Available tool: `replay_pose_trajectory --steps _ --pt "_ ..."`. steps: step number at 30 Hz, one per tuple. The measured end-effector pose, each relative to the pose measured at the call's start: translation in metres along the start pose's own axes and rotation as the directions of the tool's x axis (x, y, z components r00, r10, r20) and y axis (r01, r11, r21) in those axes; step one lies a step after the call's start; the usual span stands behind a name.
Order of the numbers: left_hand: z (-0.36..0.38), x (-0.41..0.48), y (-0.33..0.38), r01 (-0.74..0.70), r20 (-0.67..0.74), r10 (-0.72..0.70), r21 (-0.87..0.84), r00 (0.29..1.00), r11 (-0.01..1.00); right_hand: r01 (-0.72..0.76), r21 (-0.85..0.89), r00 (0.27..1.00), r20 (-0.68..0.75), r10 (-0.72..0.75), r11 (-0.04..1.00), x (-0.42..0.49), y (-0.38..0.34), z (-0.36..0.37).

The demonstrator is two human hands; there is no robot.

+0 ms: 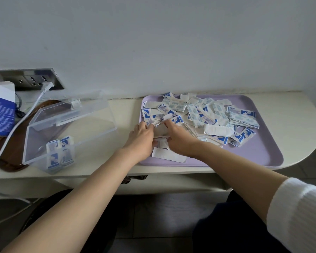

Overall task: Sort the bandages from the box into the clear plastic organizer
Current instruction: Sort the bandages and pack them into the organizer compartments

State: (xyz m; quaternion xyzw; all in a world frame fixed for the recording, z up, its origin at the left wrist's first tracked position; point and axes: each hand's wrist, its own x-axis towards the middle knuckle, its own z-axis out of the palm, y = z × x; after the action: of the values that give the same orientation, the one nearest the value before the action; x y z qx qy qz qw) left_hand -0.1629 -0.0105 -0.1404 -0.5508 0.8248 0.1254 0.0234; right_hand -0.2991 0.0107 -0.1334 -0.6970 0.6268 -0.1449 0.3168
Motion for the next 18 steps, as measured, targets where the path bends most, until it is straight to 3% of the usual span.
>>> replay_pose_trajectory --steps 5,9,11,14,16,18 --pt "-0.009 -0.004 0.006 -0.002 -0.147 -0.012 -0.095 0.989 0.995 0.043 0.074 0.992 -0.118 -0.035 0.996 0.003 -0.003 0.008" --pt "-0.013 -0.007 0.006 0.011 -0.165 -0.009 0.011 0.986 1.000 0.100 -0.063 0.975 -0.195 -0.110 0.993 0.003 -0.001 0.005" --pt "-0.009 -0.005 0.004 0.004 -0.121 0.001 0.037 0.993 0.999 0.123 -0.125 0.973 -0.180 -0.144 0.985 0.001 0.000 0.005" --pt "0.001 -0.003 -0.001 -0.051 -0.059 0.053 0.037 0.997 0.998 0.149 -0.281 0.985 -0.041 -0.167 0.948 -0.002 0.002 0.009" --pt "0.002 -0.004 -0.001 -0.070 -0.078 0.064 -0.077 0.995 0.995 0.162 -0.331 0.986 0.012 -0.168 0.930 -0.003 0.002 0.012" --pt "0.000 -0.007 -0.001 -0.057 -0.134 0.033 -0.185 0.990 0.981 0.143 -0.250 0.987 -0.033 -0.156 0.958 -0.004 -0.001 0.012"
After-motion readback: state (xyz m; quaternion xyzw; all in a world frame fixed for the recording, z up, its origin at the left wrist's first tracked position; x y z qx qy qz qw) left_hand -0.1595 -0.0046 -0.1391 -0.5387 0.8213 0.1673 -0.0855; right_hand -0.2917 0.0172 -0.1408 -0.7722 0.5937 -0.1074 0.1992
